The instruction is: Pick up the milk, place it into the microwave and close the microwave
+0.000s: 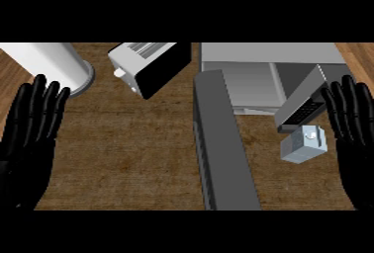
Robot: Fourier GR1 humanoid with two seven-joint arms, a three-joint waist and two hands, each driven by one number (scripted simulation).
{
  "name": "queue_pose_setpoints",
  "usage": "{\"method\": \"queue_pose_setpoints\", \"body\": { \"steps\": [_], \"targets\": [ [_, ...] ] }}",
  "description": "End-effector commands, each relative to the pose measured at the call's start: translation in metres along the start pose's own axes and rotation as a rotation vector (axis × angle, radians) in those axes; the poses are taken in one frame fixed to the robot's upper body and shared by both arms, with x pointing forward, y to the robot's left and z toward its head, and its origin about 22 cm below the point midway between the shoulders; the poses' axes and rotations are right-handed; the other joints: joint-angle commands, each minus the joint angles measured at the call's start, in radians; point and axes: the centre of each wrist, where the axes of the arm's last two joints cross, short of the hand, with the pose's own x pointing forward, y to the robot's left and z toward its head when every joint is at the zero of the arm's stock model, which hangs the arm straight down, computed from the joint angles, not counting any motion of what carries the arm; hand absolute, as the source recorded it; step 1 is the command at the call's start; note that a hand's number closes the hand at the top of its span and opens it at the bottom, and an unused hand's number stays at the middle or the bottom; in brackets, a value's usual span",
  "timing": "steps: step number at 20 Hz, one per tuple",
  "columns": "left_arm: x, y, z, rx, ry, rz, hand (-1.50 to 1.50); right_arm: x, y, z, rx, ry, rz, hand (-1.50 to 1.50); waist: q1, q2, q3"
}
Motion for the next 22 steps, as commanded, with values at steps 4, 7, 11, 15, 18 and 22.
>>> {"method": "queue_pose_setpoints", "body": {
  "steps": [4, 7, 11, 15, 18, 22],
  "targets": [
    [0.007, -0.006, 0.014, 0.13, 0.027, -0.083, -1.5, 0.017, -0.027, -0.019, -0.017, -0.027, -0.048, -1.5, -0.007, 0.044, 0.013],
    [-0.012, -0.007, 0.031, 0.218, 0.153, 0.058, -1.5, 0.006, 0.01, -0.008, 0.149, 0.053, -0.27, -1.5, 0.006, 0.046, 0.012],
    [0.006, -0.016, 0.04, 0.232, 0.165, 0.062, -1.5, 0.01, -0.021, -0.019, 0.165, 0.07, -0.316, -1.5, -0.005, 0.044, 0.013],
    [-0.009, -0.003, 0.072, 0.244, 0.165, 0.065, -1.5, 0.021, -0.012, -0.004, 0.157, 0.08, -0.35, -1.5, -0.008, 0.043, 0.012],
    [0.012, -0.01, 0.068, 0.242, 0.156, 0.077, -1.5, 0.014, 0.002, -0.003, 0.086, 0.07, -0.269, -1.5, -0.008, 0.044, 0.013],
    [0.017, -0.012, 0.072, 0.23, 0.177, 0.059, -1.5, 0.008, -0.014, 0.001, 0.033, 0.087, -0.218, -1.5, -0.01, 0.044, 0.013]
  ]
}}
